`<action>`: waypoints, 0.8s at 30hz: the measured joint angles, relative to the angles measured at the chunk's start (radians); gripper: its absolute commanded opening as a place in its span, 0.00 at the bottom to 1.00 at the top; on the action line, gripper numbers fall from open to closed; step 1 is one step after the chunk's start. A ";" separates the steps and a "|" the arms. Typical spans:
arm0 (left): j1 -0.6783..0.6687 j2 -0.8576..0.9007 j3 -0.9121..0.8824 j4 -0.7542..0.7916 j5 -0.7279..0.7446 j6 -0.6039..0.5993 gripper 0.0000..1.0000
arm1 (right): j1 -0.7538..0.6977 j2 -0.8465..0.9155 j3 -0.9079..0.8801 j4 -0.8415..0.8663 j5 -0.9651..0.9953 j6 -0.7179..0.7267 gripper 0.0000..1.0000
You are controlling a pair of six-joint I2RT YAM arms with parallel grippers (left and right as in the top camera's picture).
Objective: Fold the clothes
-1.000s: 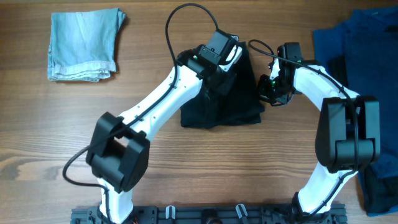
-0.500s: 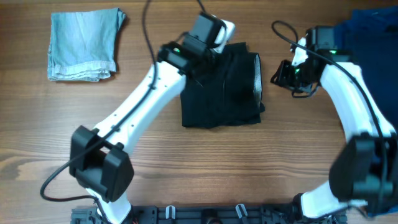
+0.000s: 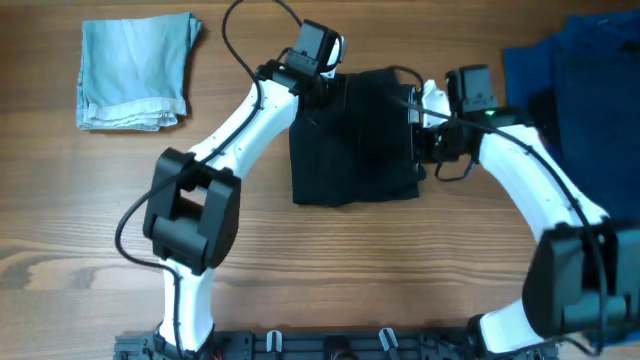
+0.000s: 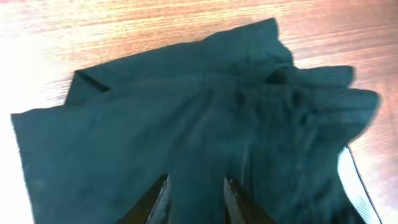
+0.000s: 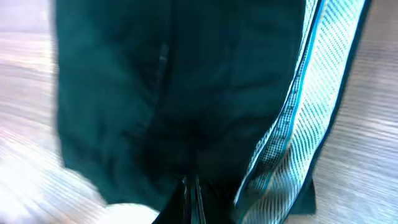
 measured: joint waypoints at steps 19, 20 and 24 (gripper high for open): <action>0.000 0.065 0.000 0.189 0.002 -0.064 0.38 | -0.001 0.082 -0.018 0.031 -0.040 0.046 0.04; 0.000 0.033 0.000 0.172 0.003 -0.066 0.28 | -0.001 0.060 -0.009 0.063 -0.033 0.034 0.04; 0.000 -0.136 0.007 0.048 0.027 -0.083 0.04 | -0.001 -0.023 0.036 0.229 0.007 0.016 0.04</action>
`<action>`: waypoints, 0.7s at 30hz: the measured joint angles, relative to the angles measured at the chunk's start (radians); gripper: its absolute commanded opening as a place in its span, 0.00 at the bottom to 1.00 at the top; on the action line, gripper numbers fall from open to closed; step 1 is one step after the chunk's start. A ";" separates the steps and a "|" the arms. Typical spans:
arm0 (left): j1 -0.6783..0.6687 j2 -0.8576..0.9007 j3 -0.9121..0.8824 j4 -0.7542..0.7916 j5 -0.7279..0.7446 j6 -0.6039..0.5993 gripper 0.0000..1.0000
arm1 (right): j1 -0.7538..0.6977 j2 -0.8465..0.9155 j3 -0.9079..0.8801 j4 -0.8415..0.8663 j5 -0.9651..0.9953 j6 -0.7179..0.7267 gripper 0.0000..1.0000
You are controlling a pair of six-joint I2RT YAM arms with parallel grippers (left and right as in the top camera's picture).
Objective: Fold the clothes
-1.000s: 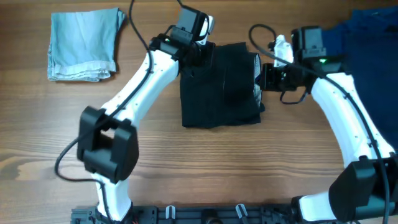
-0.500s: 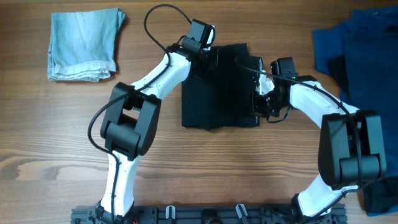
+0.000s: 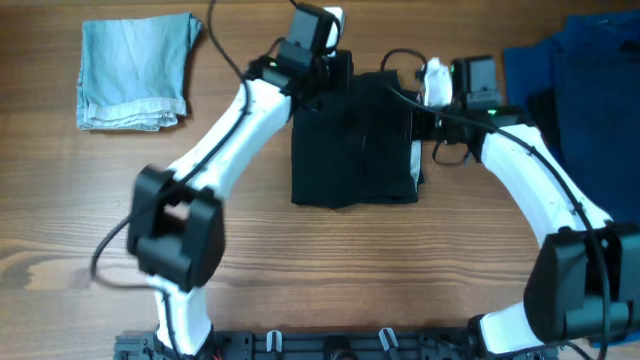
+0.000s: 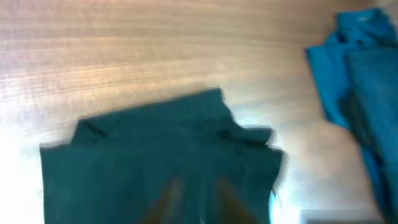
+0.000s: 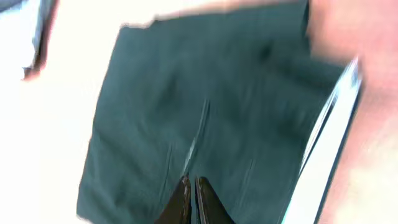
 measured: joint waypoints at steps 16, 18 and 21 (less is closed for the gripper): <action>-0.163 -0.016 -0.040 -0.292 0.152 -0.011 0.04 | -0.001 0.397 0.000 0.491 0.122 0.042 0.04; -0.177 -0.008 -0.067 -0.293 0.152 -0.011 0.04 | -0.001 0.397 0.000 0.492 0.122 0.065 0.04; -0.182 0.004 -0.100 -0.310 0.151 -0.012 0.04 | -0.001 0.397 0.000 0.494 0.121 0.095 0.04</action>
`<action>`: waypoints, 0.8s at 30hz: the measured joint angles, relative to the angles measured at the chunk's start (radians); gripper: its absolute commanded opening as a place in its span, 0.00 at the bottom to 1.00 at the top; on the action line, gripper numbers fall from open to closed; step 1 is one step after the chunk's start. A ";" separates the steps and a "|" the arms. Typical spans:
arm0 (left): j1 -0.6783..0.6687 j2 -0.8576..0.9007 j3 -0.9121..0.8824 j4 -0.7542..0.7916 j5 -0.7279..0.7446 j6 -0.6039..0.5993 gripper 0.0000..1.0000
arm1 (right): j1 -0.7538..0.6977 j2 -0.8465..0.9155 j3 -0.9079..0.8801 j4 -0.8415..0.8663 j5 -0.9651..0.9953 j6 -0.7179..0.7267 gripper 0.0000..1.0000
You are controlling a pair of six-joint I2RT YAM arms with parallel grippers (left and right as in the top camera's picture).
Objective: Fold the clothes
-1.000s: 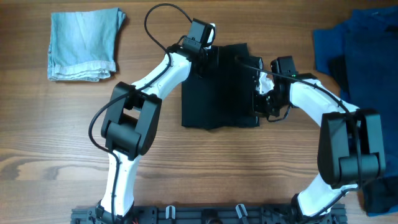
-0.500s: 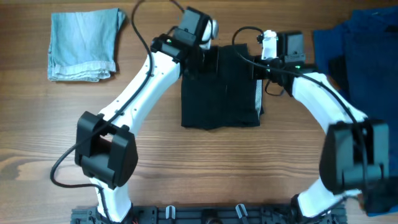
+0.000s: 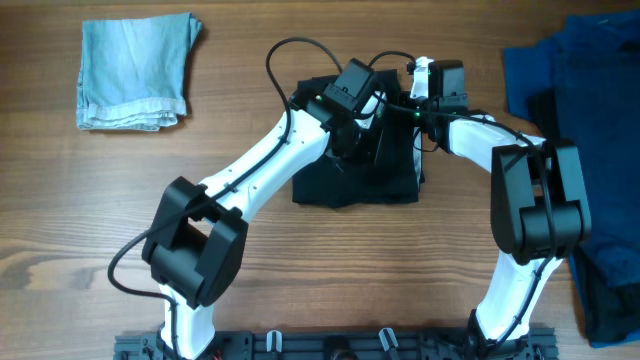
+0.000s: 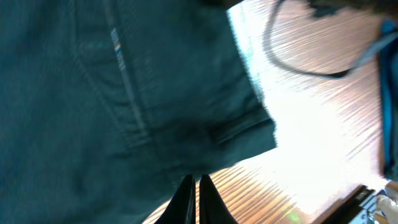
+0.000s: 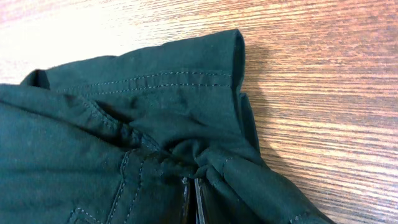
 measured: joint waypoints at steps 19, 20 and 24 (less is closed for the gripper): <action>0.056 0.010 -0.220 0.329 0.507 -0.370 0.04 | 0.000 0.002 0.003 0.005 0.016 0.206 0.04; 0.056 0.010 -0.220 0.328 0.535 -0.377 0.04 | 0.000 0.002 0.003 0.005 0.016 0.206 0.04; 0.056 0.010 -0.230 0.371 0.575 -0.396 0.04 | 0.000 0.002 0.003 0.004 0.016 0.206 0.04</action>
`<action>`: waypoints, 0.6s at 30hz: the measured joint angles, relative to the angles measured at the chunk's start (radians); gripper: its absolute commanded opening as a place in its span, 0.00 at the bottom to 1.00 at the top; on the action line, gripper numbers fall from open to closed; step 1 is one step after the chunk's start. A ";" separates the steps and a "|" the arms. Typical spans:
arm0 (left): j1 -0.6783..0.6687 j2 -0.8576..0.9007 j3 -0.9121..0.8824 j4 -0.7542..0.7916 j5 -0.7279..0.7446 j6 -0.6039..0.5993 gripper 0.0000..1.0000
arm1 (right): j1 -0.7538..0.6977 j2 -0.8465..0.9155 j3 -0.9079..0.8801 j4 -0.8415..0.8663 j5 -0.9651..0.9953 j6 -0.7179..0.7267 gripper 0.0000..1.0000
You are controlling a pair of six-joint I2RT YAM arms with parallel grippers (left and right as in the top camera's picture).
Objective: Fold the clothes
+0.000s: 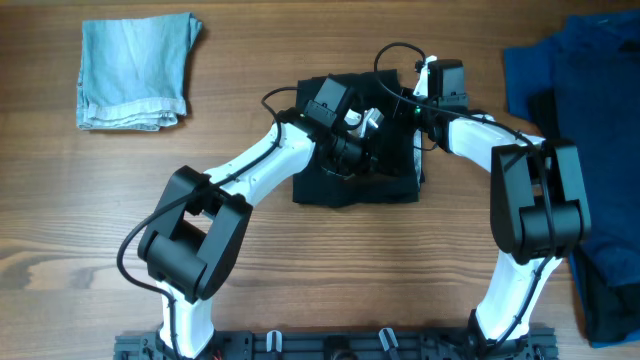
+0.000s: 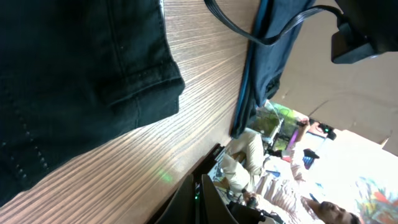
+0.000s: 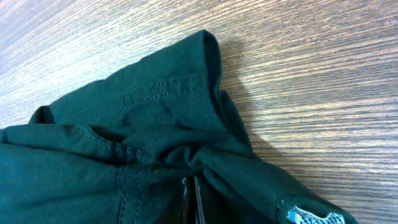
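A black garment (image 1: 350, 175) lies folded into a rough square at the table's middle. My left arm reaches across its top, the wrist turned on its side. In the left wrist view the garment's hemmed edge (image 2: 93, 68) fills the upper left, and my left gripper (image 2: 196, 198) is shut with no cloth showing between its fingers. My right gripper (image 3: 191, 186) is at the garment's back right corner (image 1: 412, 100), shut on a bunched fold of the black fabric (image 3: 155, 118). A patterned lining (image 3: 311, 216) peeks out beside it.
A folded light blue cloth (image 1: 135, 70) lies at the back left. A heap of blue clothes (image 1: 580, 90) covers the right side of the table. Cables (image 1: 390, 55) loop over the garment's back edge. Bare wood (image 1: 330, 270) lies in front.
My left wrist has turned: its camera looked down on the garment's corner, and now looks sideways along the table past the hem. My right gripper still pinches the back right corner.
First my left gripper was open over the garment's back left and my right was shut at its right edge. Then both were at the back edge. Then the left was shut over the middle and the right pinched the back right corner, where it stays.
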 measured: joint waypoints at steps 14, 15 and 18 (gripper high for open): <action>-0.010 0.001 -0.264 0.369 -0.152 -0.259 0.04 | 0.000 0.000 0.000 -0.003 0.000 0.000 0.04; -0.017 0.001 -0.280 0.368 -0.183 -0.266 0.04 | 0.000 0.000 0.000 -0.003 0.000 0.000 0.04; -0.024 0.001 -0.297 0.359 -0.211 -0.283 0.05 | 0.000 0.000 0.000 -0.003 0.000 0.000 0.04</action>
